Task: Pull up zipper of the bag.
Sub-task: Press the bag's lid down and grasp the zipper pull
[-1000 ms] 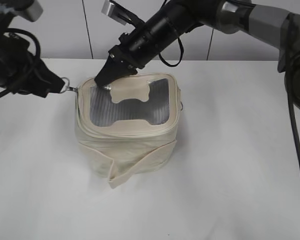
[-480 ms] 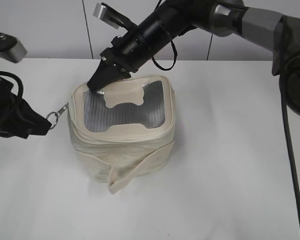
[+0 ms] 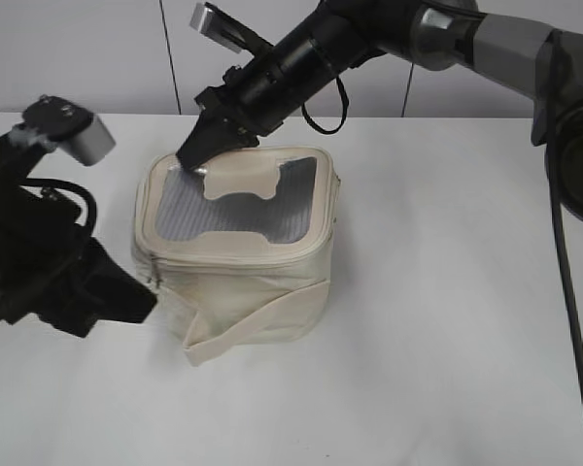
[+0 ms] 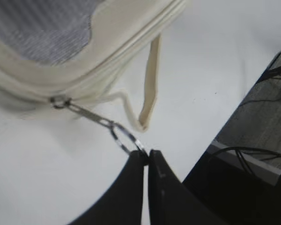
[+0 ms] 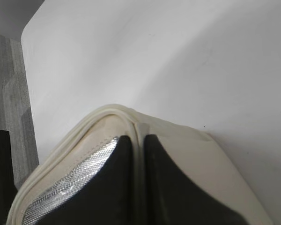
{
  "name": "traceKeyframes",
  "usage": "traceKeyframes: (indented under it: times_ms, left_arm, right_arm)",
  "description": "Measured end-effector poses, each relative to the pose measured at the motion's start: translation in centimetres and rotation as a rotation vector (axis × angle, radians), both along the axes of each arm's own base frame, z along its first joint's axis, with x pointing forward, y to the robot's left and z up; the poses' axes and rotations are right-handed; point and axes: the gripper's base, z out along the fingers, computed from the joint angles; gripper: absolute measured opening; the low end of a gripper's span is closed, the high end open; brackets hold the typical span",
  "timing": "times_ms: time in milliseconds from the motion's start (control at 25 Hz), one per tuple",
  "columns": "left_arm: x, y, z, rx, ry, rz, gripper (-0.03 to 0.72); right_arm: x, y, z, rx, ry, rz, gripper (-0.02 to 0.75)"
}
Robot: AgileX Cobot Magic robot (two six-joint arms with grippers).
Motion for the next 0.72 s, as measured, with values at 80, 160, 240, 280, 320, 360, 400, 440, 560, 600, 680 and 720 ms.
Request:
traceKeyframes:
  times_ms: [80, 160, 240, 280, 320, 360, 400, 440, 560, 600, 680, 720]
  left_arm:
    - [-0.4, -1.4, 0.1, -0.043, -0.023, -0.023, -0.008]
    - [-0.8, -3.3, -0.3, -0.076, -0.042, -0.055, -0.008]
    - [-0.9, -5.1, -1.4, -0.075, -0.058, -0.070, -0.008]
    - [-1.0, -5.9, -2.2, -0.069, -0.052, -0.078, -0.008]
    - [-0.9, -6.7, -2.8, -0.065, -0.054, -0.079, -0.008]
    - [-0.9, -7.3, -3.2, -0.063, -0.059, -0.081, -0.008]
    - [-0.8, -7.7, -3.4, -0.068, -0.058, -0.085, -0.008]
    - [-0.9, -8.3, -3.4, -0.079, -0.061, -0.095, -0.008]
    - [-1.0, -9.0, -2.9, -0.107, -0.074, -0.111, -0.008]
    - [-1.0, -9.0, -2.9, -0.107, -0.075, -0.112, -0.008]
    - [-1.0, -8.9, -2.9, -0.106, -0.061, -0.106, -0.006]
    - [-0.9, -8.7, -2.9, -0.106, -0.049, -0.099, 0.007]
  right_arm:
    - [0.1, -0.1, 0.0, -0.002, -0.004, -0.008, 0.057]
    - [0.1, -0.1, 0.0, -0.003, -0.004, -0.007, 0.057]
    - [0.1, -0.1, 0.0, -0.004, -0.002, -0.004, 0.057]
    - [0.1, -0.1, 0.0, -0.004, -0.002, -0.004, 0.057]
    - [0.1, -0.1, 0.0, -0.004, 0.000, -0.002, 0.057]
    - [0.0, -0.1, 0.0, -0.005, 0.001, -0.001, 0.057]
    - [0.1, -0.1, 0.0, -0.004, 0.001, -0.001, 0.057]
    - [0.1, -0.1, 0.0, -0.004, 0.000, -0.001, 0.057]
    - [0.1, -0.1, 0.0, -0.004, -0.001, -0.002, 0.057]
    - [0.1, -0.1, 0.0, -0.005, -0.002, -0.002, 0.057]
    - [0.1, -0.1, 0.0, -0.005, -0.002, -0.002, 0.057]
    - [0.1, -0.1, 0.0, -0.004, -0.002, -0.003, 0.057]
